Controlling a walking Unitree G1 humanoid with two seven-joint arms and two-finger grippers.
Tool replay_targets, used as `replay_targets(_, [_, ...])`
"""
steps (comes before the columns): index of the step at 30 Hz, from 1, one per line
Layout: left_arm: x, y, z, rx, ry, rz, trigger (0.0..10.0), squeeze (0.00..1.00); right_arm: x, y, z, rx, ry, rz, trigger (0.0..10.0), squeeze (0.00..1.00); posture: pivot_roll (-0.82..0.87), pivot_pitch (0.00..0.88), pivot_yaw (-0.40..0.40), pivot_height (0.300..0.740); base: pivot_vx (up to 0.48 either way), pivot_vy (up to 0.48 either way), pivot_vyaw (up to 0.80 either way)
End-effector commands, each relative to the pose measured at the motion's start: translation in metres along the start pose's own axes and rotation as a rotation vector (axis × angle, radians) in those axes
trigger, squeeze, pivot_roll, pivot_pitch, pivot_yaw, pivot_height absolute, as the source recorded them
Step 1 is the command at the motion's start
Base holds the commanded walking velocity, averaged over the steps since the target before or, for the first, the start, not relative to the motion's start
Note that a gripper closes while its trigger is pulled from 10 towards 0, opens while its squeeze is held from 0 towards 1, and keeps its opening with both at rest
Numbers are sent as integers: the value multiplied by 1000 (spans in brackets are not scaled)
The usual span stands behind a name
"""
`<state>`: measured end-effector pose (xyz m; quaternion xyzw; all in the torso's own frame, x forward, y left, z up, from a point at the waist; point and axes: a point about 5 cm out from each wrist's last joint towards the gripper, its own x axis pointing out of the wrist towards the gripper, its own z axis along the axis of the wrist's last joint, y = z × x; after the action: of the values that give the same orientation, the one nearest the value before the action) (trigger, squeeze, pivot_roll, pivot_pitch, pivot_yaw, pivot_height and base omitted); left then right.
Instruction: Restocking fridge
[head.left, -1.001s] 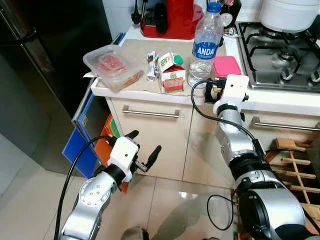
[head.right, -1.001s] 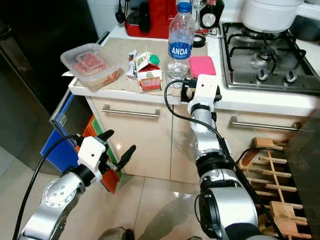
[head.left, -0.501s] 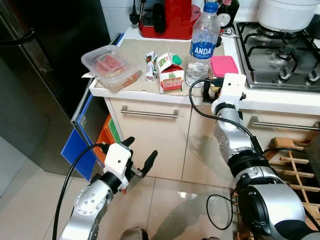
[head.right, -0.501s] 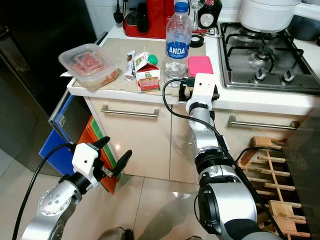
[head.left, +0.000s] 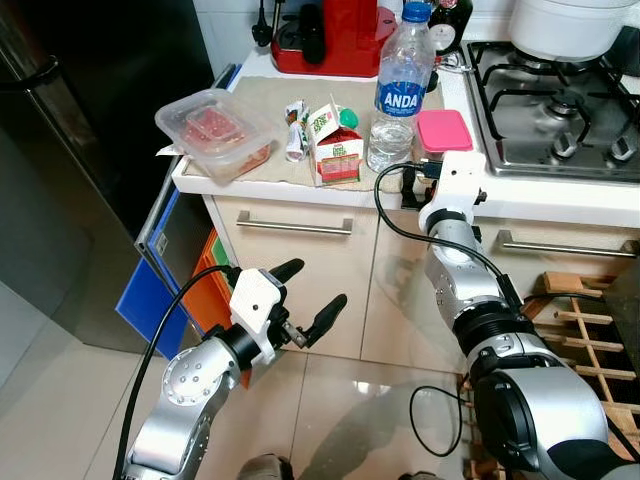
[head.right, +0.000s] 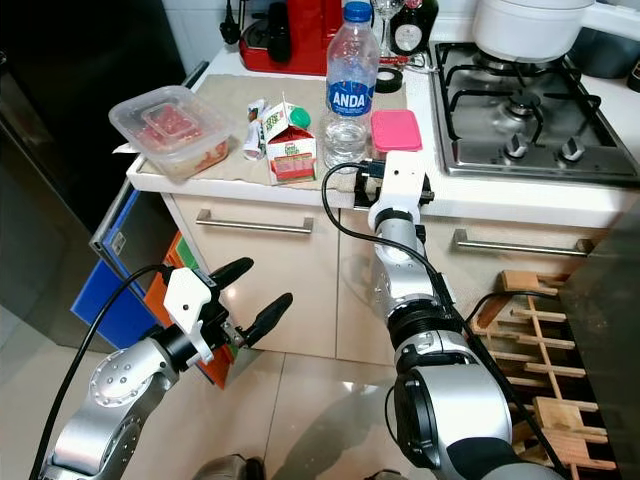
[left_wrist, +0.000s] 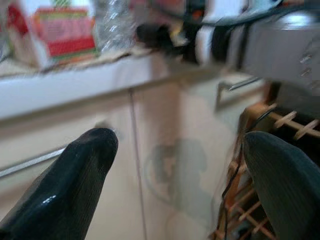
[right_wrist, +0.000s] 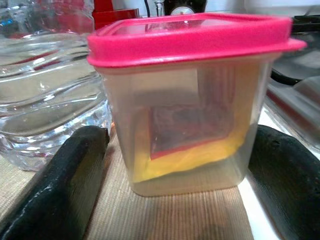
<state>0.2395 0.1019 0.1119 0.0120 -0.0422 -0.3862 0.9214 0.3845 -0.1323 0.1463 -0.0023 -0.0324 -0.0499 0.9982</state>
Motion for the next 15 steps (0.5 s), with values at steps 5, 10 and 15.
replay_targets(5, [4, -6, 5, -4, -18, -43, 10000, 0, 1, 1, 3, -5, -7, -5, 0, 0, 148, 88, 66, 740, 0, 0, 0])
replay_targets(10, [4, -8, 5, 21, -13, -67, 10000, 0, 2, 2, 4, -6, -9, -6, 0, 0, 146, 91, 63, 740, 0, 0, 0])
replay_targets(15, [6, -8, 4, -6, -5, -48, 10000, 0, 2, 4, 4, -3, -12, -1, 0, 0, 145, 93, 65, 740, 0, 0, 0])
